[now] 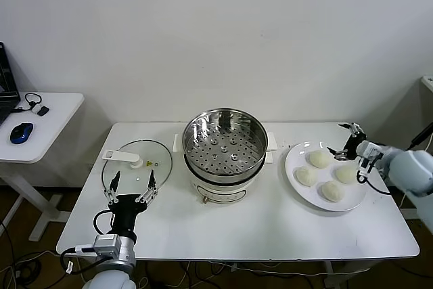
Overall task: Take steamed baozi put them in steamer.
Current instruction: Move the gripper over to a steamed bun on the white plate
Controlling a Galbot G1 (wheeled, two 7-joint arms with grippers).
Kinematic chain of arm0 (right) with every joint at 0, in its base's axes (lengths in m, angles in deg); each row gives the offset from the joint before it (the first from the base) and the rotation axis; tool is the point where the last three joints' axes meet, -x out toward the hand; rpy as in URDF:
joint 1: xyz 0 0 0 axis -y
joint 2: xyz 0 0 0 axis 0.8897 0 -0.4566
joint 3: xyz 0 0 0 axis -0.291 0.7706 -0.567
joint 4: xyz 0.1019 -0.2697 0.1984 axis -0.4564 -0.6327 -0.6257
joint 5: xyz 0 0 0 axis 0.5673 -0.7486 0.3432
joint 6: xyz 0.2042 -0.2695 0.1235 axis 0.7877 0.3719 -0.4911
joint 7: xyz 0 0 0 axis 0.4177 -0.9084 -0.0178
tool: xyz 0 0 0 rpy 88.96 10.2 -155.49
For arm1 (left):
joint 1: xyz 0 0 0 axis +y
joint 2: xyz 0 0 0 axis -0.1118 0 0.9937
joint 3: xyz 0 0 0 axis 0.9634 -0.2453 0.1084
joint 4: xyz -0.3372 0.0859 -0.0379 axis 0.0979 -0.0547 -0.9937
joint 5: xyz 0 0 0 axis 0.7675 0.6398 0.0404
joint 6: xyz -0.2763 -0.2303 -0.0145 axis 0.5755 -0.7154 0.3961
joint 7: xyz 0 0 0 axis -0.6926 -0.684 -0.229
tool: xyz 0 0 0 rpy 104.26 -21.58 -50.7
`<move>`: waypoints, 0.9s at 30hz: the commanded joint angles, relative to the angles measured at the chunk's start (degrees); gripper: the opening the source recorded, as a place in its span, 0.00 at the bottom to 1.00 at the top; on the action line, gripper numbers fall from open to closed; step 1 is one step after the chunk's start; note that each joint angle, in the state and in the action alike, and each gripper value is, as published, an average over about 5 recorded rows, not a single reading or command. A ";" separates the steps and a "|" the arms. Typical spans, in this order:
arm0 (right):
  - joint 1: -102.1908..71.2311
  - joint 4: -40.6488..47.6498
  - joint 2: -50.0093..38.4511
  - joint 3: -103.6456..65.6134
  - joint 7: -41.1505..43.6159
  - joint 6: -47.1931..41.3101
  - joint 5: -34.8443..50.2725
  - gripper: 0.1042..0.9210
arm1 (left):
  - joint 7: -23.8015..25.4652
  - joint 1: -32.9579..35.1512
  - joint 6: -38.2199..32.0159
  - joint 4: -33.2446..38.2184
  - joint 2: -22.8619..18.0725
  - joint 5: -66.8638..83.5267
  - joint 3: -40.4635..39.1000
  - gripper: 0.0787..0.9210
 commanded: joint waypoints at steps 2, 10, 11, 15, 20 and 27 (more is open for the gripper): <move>35.94 14.93 -4.13 39.07 18.20 7.09 6.74 0.88 | -0.31 0.85 -1.79 -0.67 0.36 0.17 -1.51 0.88; 55.51 30.08 8.29 64.08 24.17 14.00 11.75 0.88 | -0.81 1.75 -3.14 -0.56 0.40 0.39 -2.19 0.88; 56.80 31.70 9.87 66.01 24.51 14.59 12.32 0.88 | -0.85 1.83 -3.33 -0.55 0.42 0.50 -2.15 0.88; 58.68 39.20 16.55 68.92 25.21 16.61 12.10 0.88 | -1.10 2.19 -4.10 -0.59 0.43 0.98 -1.92 0.88; 59.27 44.99 22.07 71.62 26.59 18.24 11.32 0.88 | -1.20 2.75 -4.51 -0.59 0.53 1.57 -1.86 0.88; 57.91 53.34 26.92 72.70 28.37 20.82 8.44 0.88 | -1.06 2.85 -4.68 -0.32 0.40 1.86 -1.93 0.88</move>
